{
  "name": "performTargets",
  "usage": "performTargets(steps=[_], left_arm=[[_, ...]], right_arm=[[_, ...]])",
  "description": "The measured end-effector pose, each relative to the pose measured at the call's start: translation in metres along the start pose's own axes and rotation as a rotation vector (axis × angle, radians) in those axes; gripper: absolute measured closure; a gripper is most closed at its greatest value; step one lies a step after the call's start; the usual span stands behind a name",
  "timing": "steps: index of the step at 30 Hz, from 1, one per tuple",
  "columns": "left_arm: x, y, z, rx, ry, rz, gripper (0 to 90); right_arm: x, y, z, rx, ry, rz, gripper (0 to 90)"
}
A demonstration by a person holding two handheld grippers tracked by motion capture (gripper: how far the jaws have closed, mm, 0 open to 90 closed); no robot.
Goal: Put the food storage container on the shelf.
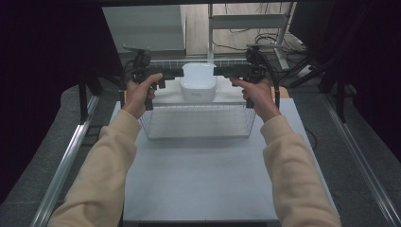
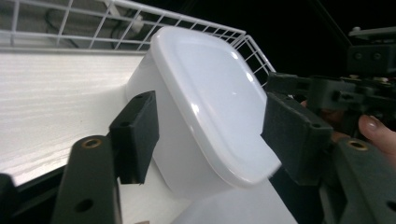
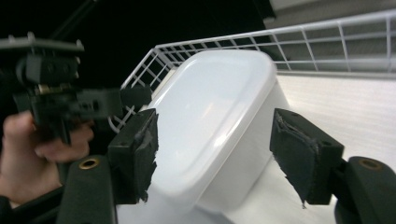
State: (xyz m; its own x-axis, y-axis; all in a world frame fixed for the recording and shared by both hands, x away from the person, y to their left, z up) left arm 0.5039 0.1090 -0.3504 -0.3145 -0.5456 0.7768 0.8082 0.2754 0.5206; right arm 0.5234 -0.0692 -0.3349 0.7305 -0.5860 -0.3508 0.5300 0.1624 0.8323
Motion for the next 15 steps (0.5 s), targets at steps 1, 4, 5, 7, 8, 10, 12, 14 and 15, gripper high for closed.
performTargets(steps=[1,4,5,7,8,10,12,14,15], left_arm=[[0.001,-0.003,0.003,0.003,0.001,-0.01,33.9],[0.002,-0.013,0.01,0.003,0.021,-0.043,32.1],[0.002,-0.016,0.012,0.006,0.029,-0.055,31.7],[0.002,-0.024,0.018,0.008,0.039,-0.075,31.3],[0.003,-0.028,0.022,0.006,0.046,-0.094,31.0],[0.003,-0.034,0.027,0.01,0.059,-0.11,30.7],[0.004,-0.042,0.034,0.015,0.066,-0.134,30.7],[0.004,-0.046,0.037,0.018,0.069,-0.146,30.6],[0.005,-0.057,0.044,0.025,0.074,-0.168,30.5]], right_arm=[[-0.004,-0.002,0.005,0.002,-0.012,0.049,31.1],[-0.013,-0.008,0.011,-0.013,-0.023,0.132,29.7],[-0.016,-0.011,0.013,-0.02,-0.033,0.162,29.5],[-0.021,-0.018,0.017,-0.031,-0.047,0.203,29.5],[-0.022,-0.021,0.019,-0.034,-0.057,0.224,29.5],[-0.026,-0.029,0.023,-0.039,-0.066,0.256,29.5],[-0.028,-0.038,0.029,-0.042,-0.075,0.28,29.6],[-0.029,-0.042,0.031,-0.041,-0.08,0.286,29.6],[-0.031,-0.053,0.038,-0.039,-0.088,0.307,29.6]])
Point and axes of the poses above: each handheld gripper's, and its own axes: z roughly backward along the jaws, y roughly out of its top, x roughly to its right, the point moved 10 cm from there along -z, roughly forward along the jaws, and after that the axes turned 14 degrees about z, right-handed, at the moved point
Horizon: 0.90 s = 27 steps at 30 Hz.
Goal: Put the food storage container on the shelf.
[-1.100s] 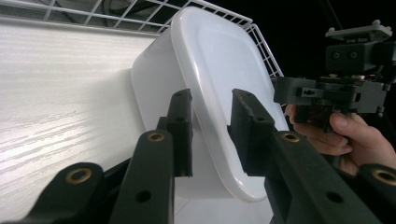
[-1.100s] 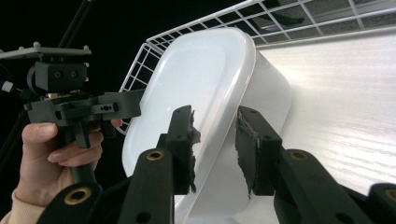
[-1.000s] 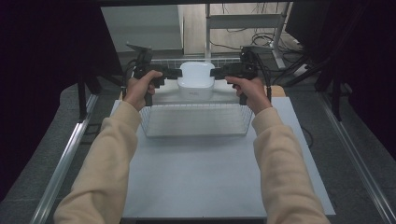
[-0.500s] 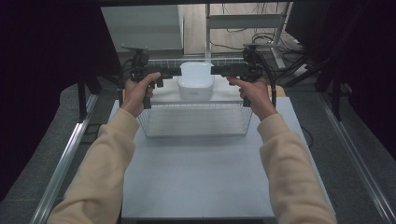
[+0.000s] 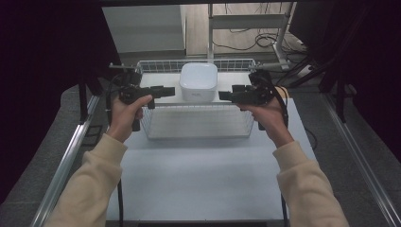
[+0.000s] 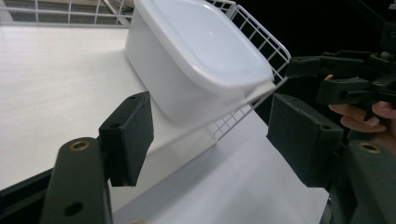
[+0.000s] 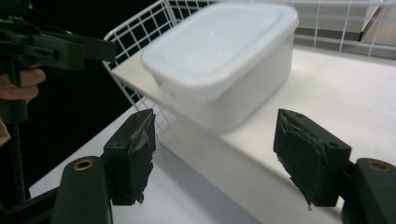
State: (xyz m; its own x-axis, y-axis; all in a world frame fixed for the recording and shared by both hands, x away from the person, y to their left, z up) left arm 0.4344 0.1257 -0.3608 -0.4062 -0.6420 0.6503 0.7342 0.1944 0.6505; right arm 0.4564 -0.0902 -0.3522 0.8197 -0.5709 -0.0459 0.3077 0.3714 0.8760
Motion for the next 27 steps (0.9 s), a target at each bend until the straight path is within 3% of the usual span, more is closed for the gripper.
performTargets(steps=[4,8,14,15,16,18,21,27], left_arm=[[0.003,-0.022,0.014,0.018,0.005,-0.043,30.2],[0.005,-0.05,0.027,0.03,0.001,-0.081,29.5],[-0.01,-0.1,0.034,0.023,0.067,-0.139,28.7],[-0.015,-0.112,0.033,0.008,0.086,-0.148,28.5],[-0.015,-0.112,0.033,0.008,0.086,-0.148,28.5],[-0.027,-0.14,0.028,-0.027,0.124,-0.158,28.2],[-0.04,-0.164,0.023,-0.057,0.17,-0.173,27.9],[-0.063,-0.189,0.013,-0.094,0.206,-0.142,27.5]], right_arm=[[-0.01,-0.018,0.011,0.007,-0.022,0.026,29.7],[-0.029,-0.047,0.022,0.004,-0.043,0.075,29.8],[-0.048,-0.097,0.033,0.011,-0.059,0.1,30.4],[-0.048,-0.104,0.034,0.009,-0.06,0.096,30.5],[-0.048,-0.115,0.036,0.007,-0.063,0.092,30.5],[-0.046,-0.131,0.039,0.004,-0.07,0.071,30.5],[-0.042,-0.156,0.041,0.0,-0.082,0.039,30.5],[-0.032,-0.202,0.042,-0.075,-0.112,0.014,30.8]])
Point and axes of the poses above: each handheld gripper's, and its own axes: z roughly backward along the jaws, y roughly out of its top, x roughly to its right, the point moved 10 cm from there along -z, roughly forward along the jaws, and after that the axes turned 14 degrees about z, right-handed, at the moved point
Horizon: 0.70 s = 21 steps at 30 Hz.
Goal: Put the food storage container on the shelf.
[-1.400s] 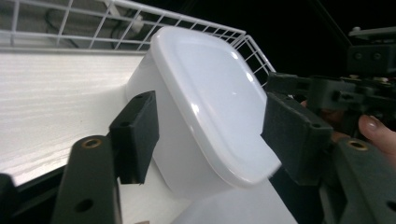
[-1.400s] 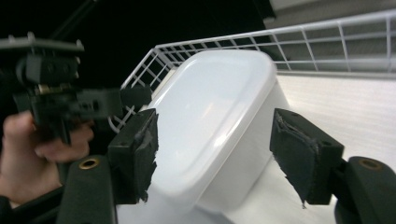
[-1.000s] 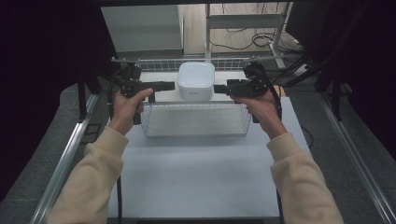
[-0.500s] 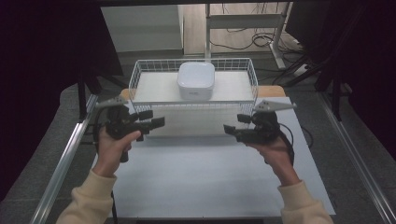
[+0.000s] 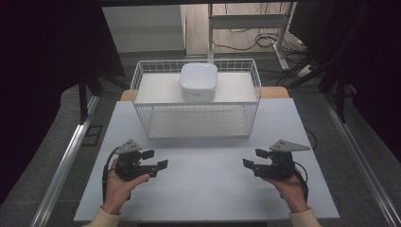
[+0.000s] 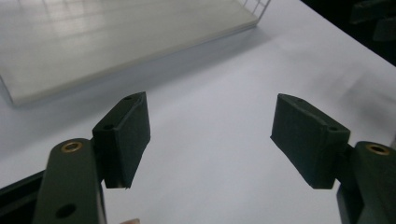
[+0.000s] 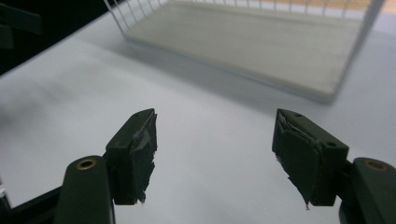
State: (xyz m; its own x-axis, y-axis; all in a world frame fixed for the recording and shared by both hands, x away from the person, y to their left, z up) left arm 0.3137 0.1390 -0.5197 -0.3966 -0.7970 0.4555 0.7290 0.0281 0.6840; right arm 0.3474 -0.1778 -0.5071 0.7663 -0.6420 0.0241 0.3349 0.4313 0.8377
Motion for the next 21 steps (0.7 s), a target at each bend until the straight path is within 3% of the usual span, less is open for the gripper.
performTargets(steps=[4,8,11,18,21], left_arm=[[-0.011,-0.009,-0.005,-0.01,0.031,0.009,27.3],[-0.019,-0.02,-0.009,-0.031,0.057,0.01,26.8],[-0.022,-0.023,-0.01,-0.031,0.082,0.002,25.9],[-0.023,-0.021,-0.009,-0.016,0.091,0.006,23.1],[-0.024,-0.019,-0.007,0.005,0.095,0.028,21.7]], right_arm=[[0.005,-0.016,-0.003,-0.041,-0.025,0.015,30.8],[0.005,-0.024,-0.011,-0.066,-0.017,0.003,30.8],[0.003,-0.026,-0.015,-0.084,-0.015,0.022,30.3],[0.008,-0.022,-0.01,-0.05,-0.041,0.015,28.1],[0.012,-0.021,-0.008,-0.033,-0.055,0.011,26.3]])
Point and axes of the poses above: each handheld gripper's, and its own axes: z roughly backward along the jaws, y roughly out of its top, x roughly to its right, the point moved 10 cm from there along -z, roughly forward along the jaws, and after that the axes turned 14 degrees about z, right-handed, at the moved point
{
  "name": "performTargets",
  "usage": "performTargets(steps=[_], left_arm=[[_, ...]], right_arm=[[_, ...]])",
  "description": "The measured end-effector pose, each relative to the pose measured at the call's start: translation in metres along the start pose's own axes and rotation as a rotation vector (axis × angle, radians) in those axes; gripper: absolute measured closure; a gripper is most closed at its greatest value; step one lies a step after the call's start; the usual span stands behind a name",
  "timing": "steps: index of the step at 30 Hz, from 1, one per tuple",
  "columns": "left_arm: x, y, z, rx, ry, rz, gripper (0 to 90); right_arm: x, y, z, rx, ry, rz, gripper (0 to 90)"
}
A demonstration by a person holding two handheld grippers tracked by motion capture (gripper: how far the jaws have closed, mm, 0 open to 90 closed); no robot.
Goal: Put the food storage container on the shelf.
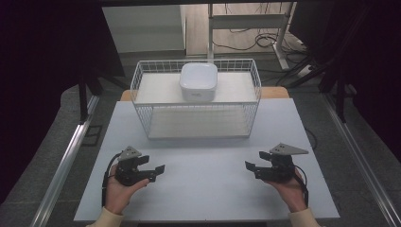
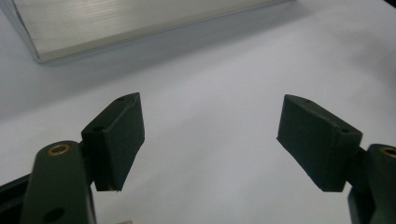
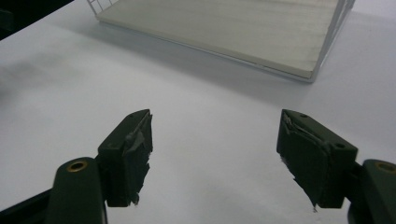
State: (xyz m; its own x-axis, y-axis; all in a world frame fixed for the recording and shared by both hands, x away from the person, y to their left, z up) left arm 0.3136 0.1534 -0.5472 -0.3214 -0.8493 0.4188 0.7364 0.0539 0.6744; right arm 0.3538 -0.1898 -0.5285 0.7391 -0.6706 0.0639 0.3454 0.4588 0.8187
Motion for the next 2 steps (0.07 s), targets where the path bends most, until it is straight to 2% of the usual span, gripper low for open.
performTargets(steps=[2], left_arm=[[-0.0008,0.0006,0.0002,0.005,0.005,0.004,21.1]], right_arm=[[0.0019,-0.0008,0.0004,0.001,-0.009,0.005,26.2]])
Point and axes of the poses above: each handheld gripper's, and its own axes: z roughly backward along the jaws, y roughly out of its top, x roughly to its right, the point moved 10 cm from there along -z, roughly forward along the jaws, and after that the axes turned 14 degrees about z, right-handed, at the moved point
